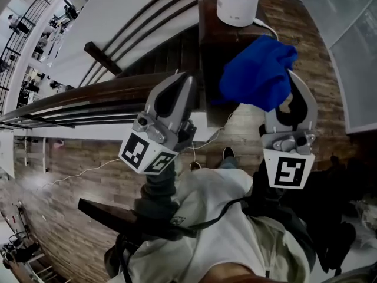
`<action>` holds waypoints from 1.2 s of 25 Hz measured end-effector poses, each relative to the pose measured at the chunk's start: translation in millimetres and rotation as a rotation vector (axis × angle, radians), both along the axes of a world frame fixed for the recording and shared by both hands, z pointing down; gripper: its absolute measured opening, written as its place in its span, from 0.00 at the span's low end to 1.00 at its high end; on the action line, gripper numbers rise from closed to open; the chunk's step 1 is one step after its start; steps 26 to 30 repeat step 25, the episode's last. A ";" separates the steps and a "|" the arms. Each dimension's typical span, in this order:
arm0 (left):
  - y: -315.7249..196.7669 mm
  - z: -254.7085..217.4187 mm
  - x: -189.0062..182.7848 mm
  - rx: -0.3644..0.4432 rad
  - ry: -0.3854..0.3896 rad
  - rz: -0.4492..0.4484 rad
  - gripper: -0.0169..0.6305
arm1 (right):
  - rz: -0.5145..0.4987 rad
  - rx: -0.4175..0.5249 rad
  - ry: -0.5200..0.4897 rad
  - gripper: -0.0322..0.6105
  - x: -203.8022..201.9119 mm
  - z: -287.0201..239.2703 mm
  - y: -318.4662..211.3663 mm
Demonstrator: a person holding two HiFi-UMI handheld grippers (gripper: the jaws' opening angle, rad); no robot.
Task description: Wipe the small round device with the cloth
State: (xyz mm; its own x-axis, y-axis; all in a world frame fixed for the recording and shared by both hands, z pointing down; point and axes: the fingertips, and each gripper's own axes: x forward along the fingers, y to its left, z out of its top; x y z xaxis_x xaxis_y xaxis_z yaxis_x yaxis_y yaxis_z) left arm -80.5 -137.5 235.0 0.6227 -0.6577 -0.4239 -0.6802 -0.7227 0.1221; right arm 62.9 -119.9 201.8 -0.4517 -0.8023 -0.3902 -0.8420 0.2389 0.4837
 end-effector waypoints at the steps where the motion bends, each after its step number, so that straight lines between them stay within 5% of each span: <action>1: 0.4 2.0 -2.0 -0.007 0.007 -0.006 0.03 | 0.002 -0.002 -0.003 0.22 1.1 1.4 1.2; 30: -4.2 10.9 11.4 -0.044 0.021 -0.022 0.03 | -0.085 0.004 -0.008 0.22 2.3 6.4 7.0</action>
